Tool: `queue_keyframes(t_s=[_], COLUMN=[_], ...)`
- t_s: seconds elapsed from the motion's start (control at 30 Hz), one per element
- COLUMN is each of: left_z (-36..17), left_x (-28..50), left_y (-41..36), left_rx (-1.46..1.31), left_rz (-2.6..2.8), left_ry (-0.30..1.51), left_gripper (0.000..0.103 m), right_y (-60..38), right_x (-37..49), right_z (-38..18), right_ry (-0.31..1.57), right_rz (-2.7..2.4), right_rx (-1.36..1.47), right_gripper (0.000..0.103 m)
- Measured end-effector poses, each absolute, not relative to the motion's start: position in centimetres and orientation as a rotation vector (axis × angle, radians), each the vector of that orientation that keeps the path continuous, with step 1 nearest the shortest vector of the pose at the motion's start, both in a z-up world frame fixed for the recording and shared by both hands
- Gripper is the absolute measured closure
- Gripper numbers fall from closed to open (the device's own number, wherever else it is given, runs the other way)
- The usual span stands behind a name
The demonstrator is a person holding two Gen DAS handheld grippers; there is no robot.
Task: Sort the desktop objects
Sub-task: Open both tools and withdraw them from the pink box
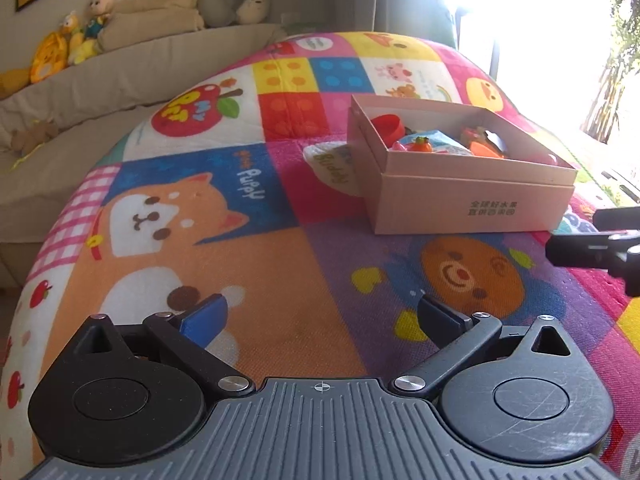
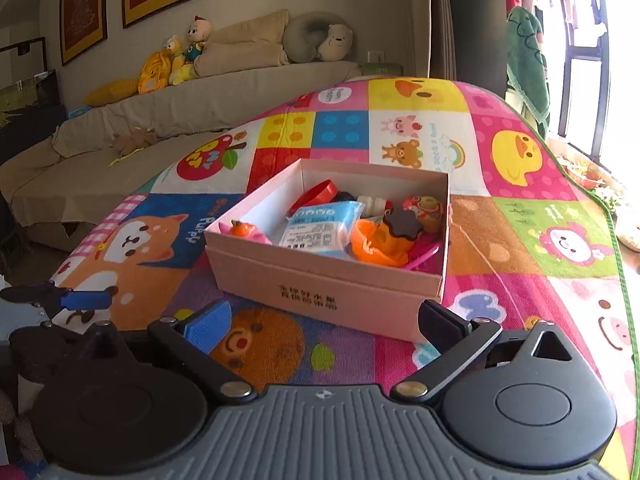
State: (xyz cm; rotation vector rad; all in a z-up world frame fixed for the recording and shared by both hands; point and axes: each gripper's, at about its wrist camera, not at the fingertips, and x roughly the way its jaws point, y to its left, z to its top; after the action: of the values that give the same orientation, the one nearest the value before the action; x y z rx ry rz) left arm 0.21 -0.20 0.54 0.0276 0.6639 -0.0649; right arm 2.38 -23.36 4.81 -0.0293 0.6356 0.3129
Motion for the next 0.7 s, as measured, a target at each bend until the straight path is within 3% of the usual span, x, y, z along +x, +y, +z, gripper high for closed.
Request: queue_keyframes(t_s=[0.27, 0.7], left_z=[-0.1, -0.1], left_x=[0.5, 0.6], left_y=[-0.7, -0.8], left_rx=[0.020, 0.016], left_rz=[-0.040, -0.037], left_ry=[0.728, 0.728], left_gripper=[0.000, 0.000], right_y=[-21.3, -21.2], right_x=[3.9, 3.0], right_z=[1.0, 0.5], right_ry=[0.764, 0.699], right_rz=[0.270, 0.222], right_rx=[-0.091, -0.075], right_gripper=[0.000, 0.000])
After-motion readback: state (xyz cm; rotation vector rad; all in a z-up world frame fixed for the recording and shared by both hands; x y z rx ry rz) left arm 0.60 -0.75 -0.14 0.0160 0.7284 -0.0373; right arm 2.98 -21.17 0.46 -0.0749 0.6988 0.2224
